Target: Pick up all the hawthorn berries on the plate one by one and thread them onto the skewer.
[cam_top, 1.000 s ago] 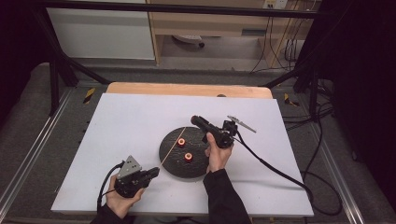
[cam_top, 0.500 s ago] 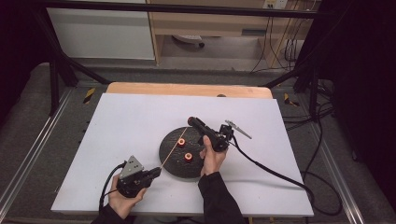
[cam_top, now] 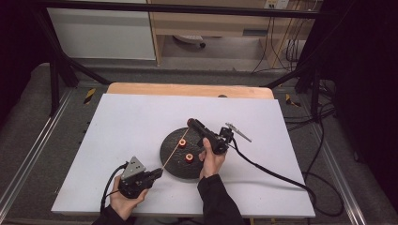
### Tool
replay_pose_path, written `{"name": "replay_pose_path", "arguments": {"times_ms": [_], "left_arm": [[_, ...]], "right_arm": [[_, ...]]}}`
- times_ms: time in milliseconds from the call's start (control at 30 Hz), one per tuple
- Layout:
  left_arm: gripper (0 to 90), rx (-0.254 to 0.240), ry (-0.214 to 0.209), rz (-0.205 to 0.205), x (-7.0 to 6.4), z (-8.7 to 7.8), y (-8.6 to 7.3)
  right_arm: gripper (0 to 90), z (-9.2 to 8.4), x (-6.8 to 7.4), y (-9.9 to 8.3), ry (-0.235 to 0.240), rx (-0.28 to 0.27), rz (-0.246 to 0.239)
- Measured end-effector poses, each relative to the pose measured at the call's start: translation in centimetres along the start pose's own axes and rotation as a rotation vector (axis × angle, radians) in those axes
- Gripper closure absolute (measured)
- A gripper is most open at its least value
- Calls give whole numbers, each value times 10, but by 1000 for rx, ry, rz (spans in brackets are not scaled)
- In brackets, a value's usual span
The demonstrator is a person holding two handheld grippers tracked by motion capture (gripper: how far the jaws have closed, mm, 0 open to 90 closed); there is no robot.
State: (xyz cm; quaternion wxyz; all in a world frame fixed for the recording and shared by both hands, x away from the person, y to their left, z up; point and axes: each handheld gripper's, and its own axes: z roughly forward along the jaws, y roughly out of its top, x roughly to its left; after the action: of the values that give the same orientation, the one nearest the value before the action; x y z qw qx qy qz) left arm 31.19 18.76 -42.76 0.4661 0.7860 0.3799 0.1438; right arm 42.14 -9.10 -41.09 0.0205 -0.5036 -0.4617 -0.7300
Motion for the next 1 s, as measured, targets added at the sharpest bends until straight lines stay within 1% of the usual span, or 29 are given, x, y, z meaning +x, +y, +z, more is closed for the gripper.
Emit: {"name": "replay_pose_path", "arguments": {"times_ms": [233,567,733,900,967,1000], "left_arm": [[881,-3,-1,-1,-1,1,0],[881,-7,-5,0,-1,1,-1],[881,-6,-5,-5,-1,1,-1],[881,-17,-5,-8,-3,1,-1],[881,-21,-5,-23,-3,2,0],[881,-24,-7,-38,-4,4,1]], "right_arm": [[630,0,0,-1,6,-10,1],[630,0,0,-2,-1,-11,-11],[630,0,0,-2,1,-10,-7],[631,0,-1,-4,4,-13,-3],[630,0,-1,-5,8,-16,1],[631,0,-1,-7,11,-19,9]]}}
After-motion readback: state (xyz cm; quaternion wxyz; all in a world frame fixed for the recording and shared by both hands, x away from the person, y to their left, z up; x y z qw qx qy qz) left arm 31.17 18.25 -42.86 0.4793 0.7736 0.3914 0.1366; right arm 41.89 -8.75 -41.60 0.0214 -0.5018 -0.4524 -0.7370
